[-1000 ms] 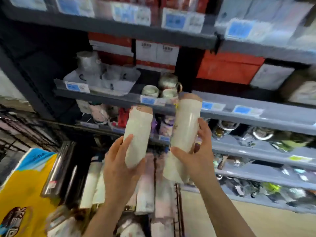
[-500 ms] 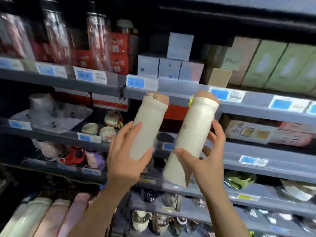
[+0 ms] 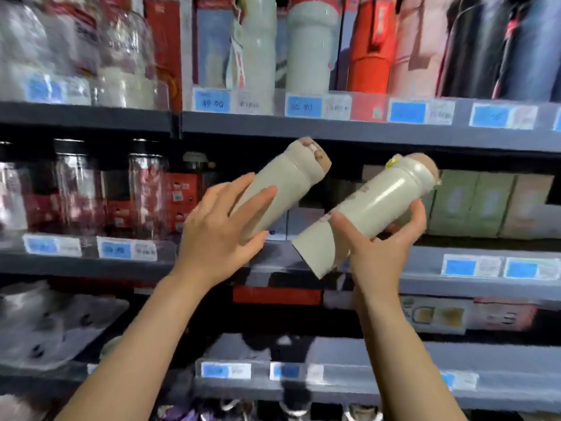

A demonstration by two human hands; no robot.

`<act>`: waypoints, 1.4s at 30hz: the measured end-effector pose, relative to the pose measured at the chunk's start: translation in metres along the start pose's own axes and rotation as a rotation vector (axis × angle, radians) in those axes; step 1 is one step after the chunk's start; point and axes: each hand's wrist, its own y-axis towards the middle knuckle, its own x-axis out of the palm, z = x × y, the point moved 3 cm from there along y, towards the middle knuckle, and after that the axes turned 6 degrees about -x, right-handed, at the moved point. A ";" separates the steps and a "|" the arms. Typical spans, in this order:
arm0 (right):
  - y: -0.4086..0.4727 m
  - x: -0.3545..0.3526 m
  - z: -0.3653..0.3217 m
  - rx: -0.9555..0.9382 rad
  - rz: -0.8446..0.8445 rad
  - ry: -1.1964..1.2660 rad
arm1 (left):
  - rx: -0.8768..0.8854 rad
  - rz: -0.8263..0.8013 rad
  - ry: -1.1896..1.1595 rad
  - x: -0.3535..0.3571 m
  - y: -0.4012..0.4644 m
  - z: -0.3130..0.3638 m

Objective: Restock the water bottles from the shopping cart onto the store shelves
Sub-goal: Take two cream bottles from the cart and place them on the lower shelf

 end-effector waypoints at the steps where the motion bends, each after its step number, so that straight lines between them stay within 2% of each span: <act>1: 0.006 0.002 0.003 -0.008 0.038 -0.007 | 0.039 -0.006 0.006 0.005 0.007 -0.003; 6: 0.027 0.011 0.023 -0.008 0.138 -0.040 | 0.213 -0.034 0.084 0.034 0.023 -0.018; 13: 0.043 0.028 0.049 0.009 0.220 -0.109 | 0.181 0.041 0.061 0.070 0.034 -0.032; 19: 0.046 0.039 0.066 -0.024 0.130 -0.239 | 0.032 0.072 0.110 0.097 0.027 -0.038; 27: 0.038 0.056 0.075 -0.141 -0.055 -0.509 | -0.225 0.119 0.121 0.095 0.018 -0.046; 32: 0.033 0.061 0.076 -0.274 -0.160 -0.690 | -0.306 0.105 0.122 0.093 0.010 -0.045; 38: 0.025 0.073 0.081 -0.437 -0.313 -0.843 | -0.514 0.044 0.079 0.091 0.000 -0.046; 42: 0.022 0.079 0.083 -0.450 -0.348 -0.930 | -0.611 0.023 0.019 0.088 -0.007 -0.051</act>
